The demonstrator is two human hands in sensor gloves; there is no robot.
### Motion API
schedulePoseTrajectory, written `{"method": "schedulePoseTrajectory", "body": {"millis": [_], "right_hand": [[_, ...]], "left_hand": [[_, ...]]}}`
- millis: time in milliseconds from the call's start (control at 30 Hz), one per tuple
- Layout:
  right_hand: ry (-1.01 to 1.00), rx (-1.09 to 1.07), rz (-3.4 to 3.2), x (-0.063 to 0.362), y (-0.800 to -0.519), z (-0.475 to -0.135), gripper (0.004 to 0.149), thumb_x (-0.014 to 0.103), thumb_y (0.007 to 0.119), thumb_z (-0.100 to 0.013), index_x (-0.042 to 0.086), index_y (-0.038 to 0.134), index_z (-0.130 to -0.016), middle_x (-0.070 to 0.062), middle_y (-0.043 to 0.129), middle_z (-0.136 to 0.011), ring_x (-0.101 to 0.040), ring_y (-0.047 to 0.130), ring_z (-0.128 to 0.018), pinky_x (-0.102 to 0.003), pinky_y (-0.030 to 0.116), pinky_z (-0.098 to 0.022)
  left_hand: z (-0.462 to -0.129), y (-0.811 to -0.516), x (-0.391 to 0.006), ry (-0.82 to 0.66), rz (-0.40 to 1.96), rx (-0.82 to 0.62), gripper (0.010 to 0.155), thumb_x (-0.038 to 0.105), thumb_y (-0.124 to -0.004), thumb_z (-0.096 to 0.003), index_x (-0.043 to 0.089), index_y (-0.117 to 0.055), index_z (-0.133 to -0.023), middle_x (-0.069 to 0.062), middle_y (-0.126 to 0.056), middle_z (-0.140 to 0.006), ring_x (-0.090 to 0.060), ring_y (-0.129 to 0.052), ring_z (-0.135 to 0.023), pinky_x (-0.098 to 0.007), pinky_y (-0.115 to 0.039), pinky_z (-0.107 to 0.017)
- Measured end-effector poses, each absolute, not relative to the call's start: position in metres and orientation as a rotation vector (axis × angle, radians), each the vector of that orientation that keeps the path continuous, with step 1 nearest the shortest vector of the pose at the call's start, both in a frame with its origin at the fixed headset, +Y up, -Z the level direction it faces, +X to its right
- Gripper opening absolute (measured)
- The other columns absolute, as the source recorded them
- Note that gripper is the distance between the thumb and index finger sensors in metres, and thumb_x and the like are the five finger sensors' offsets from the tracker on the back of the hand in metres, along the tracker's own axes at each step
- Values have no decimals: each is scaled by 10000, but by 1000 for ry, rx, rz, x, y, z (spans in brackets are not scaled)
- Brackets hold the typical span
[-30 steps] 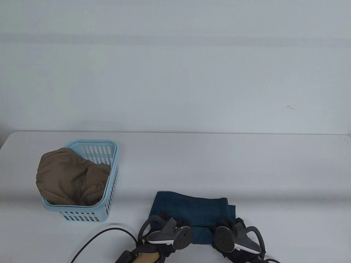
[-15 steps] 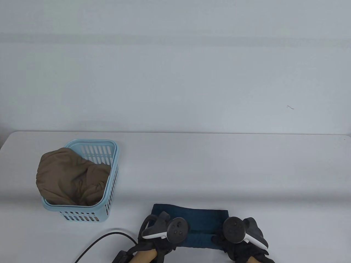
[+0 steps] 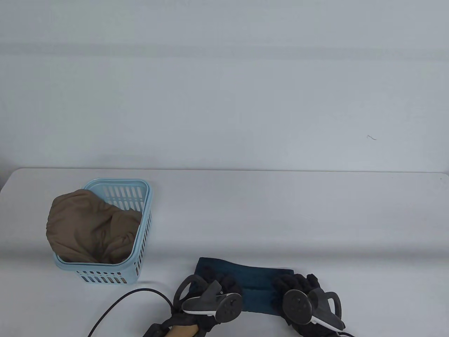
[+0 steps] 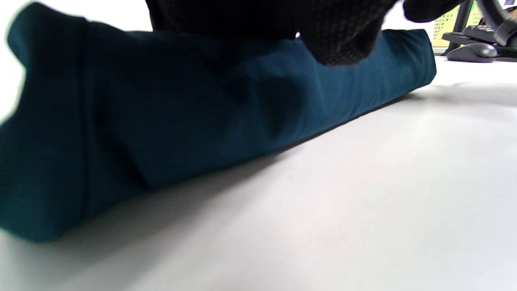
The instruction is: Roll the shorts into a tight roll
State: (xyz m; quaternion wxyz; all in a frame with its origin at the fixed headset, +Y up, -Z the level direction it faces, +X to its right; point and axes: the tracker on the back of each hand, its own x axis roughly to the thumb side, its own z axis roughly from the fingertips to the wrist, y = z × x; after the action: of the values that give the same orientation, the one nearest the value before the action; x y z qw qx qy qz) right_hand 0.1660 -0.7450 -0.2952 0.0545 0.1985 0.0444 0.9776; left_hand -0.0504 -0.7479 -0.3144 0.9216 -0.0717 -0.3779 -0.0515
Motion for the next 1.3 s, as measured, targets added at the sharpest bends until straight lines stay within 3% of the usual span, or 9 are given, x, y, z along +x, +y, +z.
{"method": "schedulePoseTrajectory", "body": {"millis": [167, 367, 567, 867, 1000, 1200, 1300], "right_hand": [[316, 668, 3061, 156, -760, -294, 771, 468, 672, -487, 102, 396, -1107, -191, 390, -1130, -456, 393, -1015, -753, 212, -684], [363, 711, 3132, 151, -777, -292, 778, 443, 702, -476, 97, 395, -1101, -187, 436, -1118, -450, 436, -1008, -748, 237, -686], [195, 716, 3129, 150, -773, -292, 666, 395, 694, -479, 104, 562, -1063, -171, 612, -1075, -410, 616, -964, -743, 319, -687], [408, 489, 2780, 171, -764, -302, 567, 391, 646, -480, 142, 725, -985, -129, 774, -984, -394, 684, -915, -758, 285, -670], [471, 453, 2705, 177, -763, -308, 526, 405, 678, -468, 167, 806, -919, -97, 863, -902, -360, 765, -855, -755, 317, -660], [489, 348, 2658, 182, -763, -312, 511, 421, 723, -447, 190, 840, -887, -76, 886, -874, -343, 780, -839, -755, 322, -660], [471, 287, 2688, 182, -762, -313, 517, 424, 711, -457, 188, 814, -905, -92, 829, -920, -367, 724, -878, -759, 304, -660]], "left_hand": [[-316, -760, -47, -742, -159, -170, 727, 386, -738, -474, 75, -477, -1077, -244, -538, -1126, -463, -646, -1011, -785, -355, -661], [-315, -772, -41, -725, -194, -236, 741, 370, -738, -479, 60, -436, -1080, -252, -536, -1115, -468, -643, -1006, -782, -358, -662], [-317, -769, -41, -726, -171, -235, 687, 332, -688, -489, 48, -483, -1080, -239, -646, -1094, -443, -752, -985, -777, -403, -661], [-321, -754, -44, -721, -64, -301, 591, 251, -597, -471, 95, -641, -1039, -178, -876, -974, -358, -950, -855, -780, -434, -656], [-322, -756, -45, -725, -50, -351, 566, 253, -571, -471, 127, -674, -1013, -110, -922, -875, -281, -1000, -738, -783, -441, -653], [-326, -757, -50, -675, 25, -415, 562, 285, -572, -490, 150, -661, -1029, -87, -902, -871, -283, -964, -740, -786, -416, -653], [-330, -755, -52, -613, 14, -418, 571, 303, -576, -505, 146, -618, -1053, -168, -725, -967, -382, -778, -850, -803, -351, -651]]}}
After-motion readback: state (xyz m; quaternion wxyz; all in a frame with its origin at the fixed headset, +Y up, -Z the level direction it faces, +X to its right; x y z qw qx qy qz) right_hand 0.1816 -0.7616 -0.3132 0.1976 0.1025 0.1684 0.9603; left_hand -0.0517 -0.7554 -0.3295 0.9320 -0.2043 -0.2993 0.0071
